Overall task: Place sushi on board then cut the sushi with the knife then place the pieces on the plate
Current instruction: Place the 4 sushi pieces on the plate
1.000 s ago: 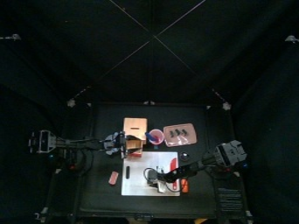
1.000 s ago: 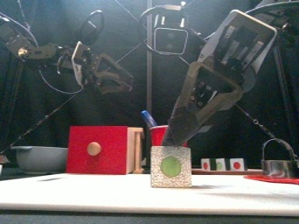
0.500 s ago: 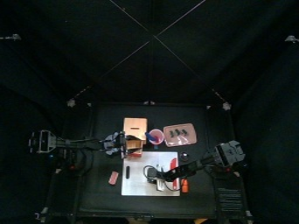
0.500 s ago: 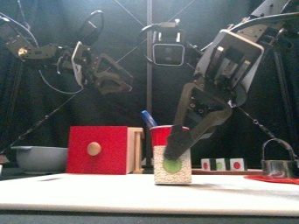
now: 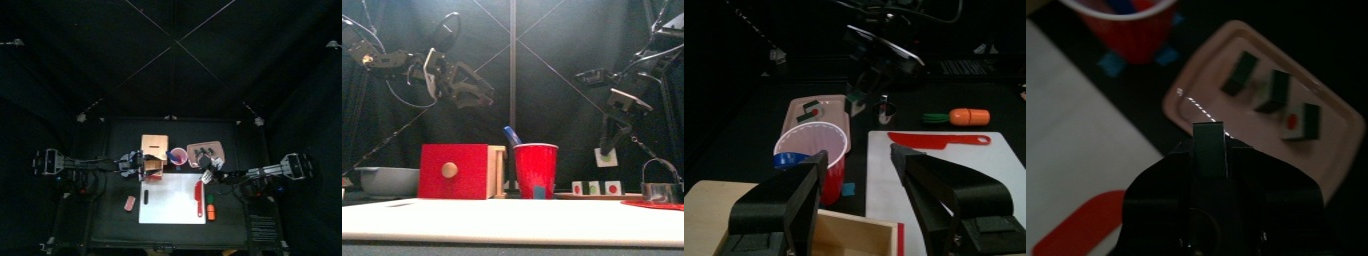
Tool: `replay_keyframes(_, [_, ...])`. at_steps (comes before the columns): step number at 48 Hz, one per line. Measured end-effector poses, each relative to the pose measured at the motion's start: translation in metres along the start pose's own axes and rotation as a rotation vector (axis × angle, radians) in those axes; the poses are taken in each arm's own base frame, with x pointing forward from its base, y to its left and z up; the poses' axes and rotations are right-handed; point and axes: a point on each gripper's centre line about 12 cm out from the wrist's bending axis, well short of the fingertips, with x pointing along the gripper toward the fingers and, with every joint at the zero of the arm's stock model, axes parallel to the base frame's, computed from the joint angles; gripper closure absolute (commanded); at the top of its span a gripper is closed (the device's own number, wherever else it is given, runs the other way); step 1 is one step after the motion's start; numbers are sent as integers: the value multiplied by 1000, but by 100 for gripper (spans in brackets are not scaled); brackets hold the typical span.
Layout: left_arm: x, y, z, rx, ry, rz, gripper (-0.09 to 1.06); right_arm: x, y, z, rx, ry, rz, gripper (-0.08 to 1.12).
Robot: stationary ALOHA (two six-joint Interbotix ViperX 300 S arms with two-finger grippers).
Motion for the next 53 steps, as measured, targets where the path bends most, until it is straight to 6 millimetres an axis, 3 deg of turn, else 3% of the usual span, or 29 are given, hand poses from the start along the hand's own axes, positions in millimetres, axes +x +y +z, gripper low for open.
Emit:
replay_keyframes(11, [0, 0, -2, 2, 6, 0, 8, 19, -59, 1, 167, 42, -176, 48])
replay_keyframes(19, [0, 0, -4, 2, 12, 0, 8, 35, -79, 1, 253, 65, -196, 48])
replay_keyframes(35, [1, 0, -6, 1, 26, -2, 8, 61, -90, -10, 283, 128, -188, 46])
replay_keyframes(45, [1, 0, -5, 2, 24, -2, 8, 70, -89, -18, 256, 162, -182, 32])
replay_keyframes(53, [1, -1, -6, 4, 26, -4, 8, 70, -89, -18, 254, 163, -184, 30])
